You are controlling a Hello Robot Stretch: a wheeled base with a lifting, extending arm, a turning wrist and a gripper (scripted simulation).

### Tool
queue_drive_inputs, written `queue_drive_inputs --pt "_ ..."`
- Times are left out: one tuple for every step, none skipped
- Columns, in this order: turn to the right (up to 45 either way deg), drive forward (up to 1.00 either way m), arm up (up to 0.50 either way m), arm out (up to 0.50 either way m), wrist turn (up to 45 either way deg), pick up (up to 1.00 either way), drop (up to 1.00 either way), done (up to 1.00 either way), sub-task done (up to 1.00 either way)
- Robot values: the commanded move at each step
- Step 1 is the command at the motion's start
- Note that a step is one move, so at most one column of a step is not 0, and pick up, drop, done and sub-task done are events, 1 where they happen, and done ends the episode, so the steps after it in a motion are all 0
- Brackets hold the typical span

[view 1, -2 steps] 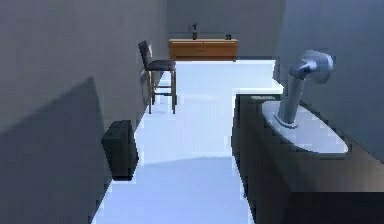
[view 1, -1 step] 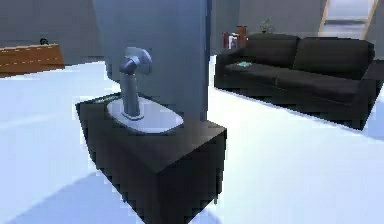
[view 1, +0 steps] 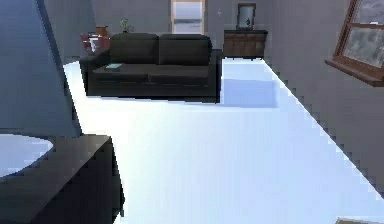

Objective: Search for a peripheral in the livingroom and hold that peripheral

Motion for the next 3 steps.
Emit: queue_drive_inputs --pt "0.0 1.0 0.0 0.0 0.0 0.0 0.0 0.0 0.0" --pt "6.0 0.0 0.0 0.0 0.0 0.0 0.0 0.0 0.0" --pt "0.0 0.5 0.0 0.0 0.0 0.0 0.0 0.0 0.0"
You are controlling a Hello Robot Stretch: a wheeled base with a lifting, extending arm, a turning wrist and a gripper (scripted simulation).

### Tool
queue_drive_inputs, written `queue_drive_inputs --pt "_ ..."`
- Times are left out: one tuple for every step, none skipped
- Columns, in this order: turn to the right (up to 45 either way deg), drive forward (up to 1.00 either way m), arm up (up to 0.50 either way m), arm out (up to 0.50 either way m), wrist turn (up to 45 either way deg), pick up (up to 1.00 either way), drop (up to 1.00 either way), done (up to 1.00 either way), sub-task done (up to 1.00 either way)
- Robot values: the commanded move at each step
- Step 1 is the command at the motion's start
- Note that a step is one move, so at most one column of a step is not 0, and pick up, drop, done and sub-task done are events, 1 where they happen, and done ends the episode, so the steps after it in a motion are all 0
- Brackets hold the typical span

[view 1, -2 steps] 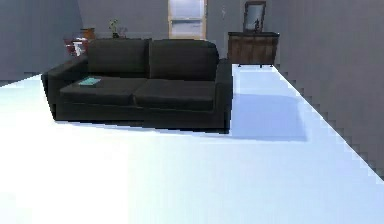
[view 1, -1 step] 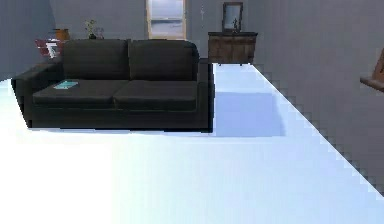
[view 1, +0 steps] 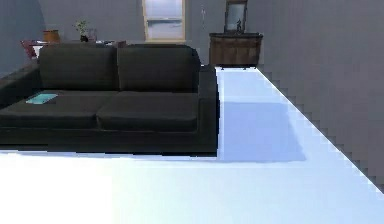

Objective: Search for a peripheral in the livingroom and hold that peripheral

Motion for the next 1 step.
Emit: queue_drive_inputs --pt "-42.0 0.0 0.0 0.0 0.0 0.0 0.0 0.0 0.0"
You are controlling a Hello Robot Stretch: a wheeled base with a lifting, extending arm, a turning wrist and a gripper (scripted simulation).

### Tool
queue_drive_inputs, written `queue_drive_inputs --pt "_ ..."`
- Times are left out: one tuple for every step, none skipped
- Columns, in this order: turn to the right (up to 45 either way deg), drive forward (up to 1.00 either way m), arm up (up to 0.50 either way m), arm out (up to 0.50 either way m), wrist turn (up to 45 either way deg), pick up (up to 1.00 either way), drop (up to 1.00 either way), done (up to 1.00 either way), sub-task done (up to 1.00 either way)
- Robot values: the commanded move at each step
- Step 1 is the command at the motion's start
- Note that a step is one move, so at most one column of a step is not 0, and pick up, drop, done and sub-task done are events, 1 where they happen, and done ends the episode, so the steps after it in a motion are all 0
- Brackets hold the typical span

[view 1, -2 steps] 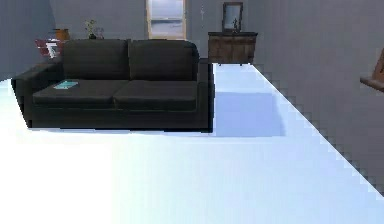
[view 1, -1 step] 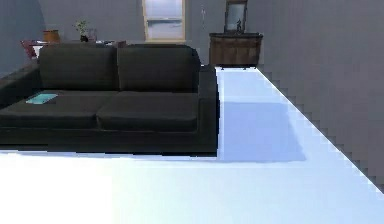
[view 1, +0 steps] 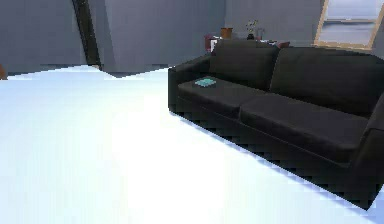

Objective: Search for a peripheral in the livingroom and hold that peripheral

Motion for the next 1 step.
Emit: queue_drive_inputs --pt "0.0 0.3 0.0 0.0 0.0 0.0 0.0 0.0 0.0"
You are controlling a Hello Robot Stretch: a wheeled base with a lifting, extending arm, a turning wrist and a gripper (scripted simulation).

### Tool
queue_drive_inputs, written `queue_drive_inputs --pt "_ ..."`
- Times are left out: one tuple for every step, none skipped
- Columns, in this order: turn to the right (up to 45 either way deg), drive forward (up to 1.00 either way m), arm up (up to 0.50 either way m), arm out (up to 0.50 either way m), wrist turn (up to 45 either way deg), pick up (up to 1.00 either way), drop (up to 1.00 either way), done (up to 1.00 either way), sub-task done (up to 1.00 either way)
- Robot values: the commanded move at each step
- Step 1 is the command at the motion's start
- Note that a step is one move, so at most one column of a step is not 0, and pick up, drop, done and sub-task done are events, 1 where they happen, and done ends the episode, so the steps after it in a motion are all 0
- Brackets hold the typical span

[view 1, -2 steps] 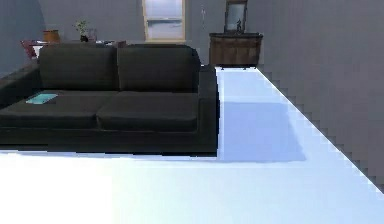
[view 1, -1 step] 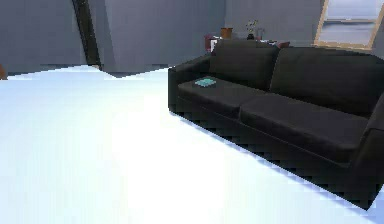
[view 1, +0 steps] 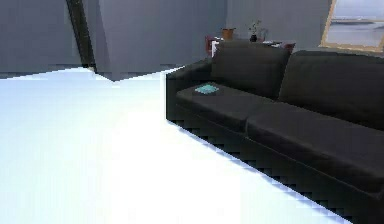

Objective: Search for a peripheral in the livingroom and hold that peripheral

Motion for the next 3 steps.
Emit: queue_drive_inputs --pt "-30.0 0.0 0.0 0.0 0.0 0.0 0.0 0.0 0.0" --pt "0.0 1.0 0.0 0.0 0.0 0.0 0.0 0.0 0.0" --pt "0.0 1.0 0.0 0.0 0.0 0.0 0.0 0.0 0.0"
